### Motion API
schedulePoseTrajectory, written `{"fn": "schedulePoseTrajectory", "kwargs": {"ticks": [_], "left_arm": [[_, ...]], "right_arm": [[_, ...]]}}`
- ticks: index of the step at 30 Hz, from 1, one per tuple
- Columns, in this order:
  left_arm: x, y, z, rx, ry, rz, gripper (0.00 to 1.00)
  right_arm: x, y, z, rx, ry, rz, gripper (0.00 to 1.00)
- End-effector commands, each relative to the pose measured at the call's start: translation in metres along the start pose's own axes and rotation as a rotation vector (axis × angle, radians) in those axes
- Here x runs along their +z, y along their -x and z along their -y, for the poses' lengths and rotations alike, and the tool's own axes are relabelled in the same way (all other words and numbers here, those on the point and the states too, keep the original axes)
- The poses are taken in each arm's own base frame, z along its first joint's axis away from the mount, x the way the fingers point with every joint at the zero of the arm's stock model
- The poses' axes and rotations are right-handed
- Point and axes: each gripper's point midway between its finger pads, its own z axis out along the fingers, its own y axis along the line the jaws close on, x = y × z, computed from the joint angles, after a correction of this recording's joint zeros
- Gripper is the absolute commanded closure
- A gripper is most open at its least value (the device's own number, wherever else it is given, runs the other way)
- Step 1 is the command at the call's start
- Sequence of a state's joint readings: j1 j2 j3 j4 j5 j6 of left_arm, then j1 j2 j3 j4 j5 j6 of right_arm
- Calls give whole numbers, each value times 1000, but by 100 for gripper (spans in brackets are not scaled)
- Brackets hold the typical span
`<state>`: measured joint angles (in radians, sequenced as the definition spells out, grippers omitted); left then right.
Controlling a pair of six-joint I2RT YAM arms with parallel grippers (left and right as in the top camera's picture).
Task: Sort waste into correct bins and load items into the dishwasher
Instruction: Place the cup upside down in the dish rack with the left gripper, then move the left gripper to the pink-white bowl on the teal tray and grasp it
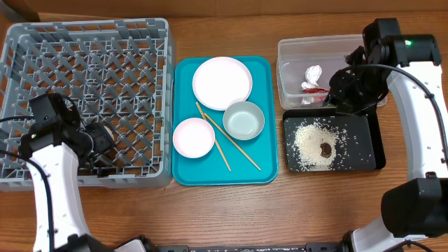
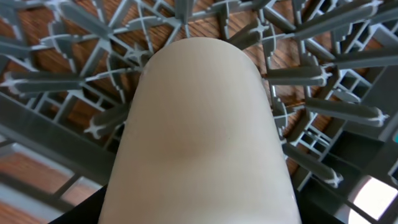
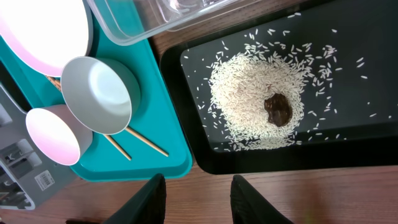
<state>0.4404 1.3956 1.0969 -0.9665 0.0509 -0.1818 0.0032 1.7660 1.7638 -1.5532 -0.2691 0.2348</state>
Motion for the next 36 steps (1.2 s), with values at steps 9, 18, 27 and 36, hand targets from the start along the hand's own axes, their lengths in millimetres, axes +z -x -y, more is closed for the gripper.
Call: {"fn": "schedulePoseTrajectory", "kwargs": {"ticks": [9, 18, 27, 36], "left_arm": [[9, 10, 12, -12, -64, -11, 19], [7, 11, 20, -6, -108, -9, 0], [-39, 26, 68, 111, -305, 99, 0], [-62, -21, 154, 416, -397, 100, 0]], "right_arm": [[-17, 2, -5, -26, 7, 57, 64], [-17, -2, -3, -21, -2, 43, 57], [-17, -5, 11, -9, -77, 34, 57], [-23, -4, 34, 64, -97, 29, 41]]}}
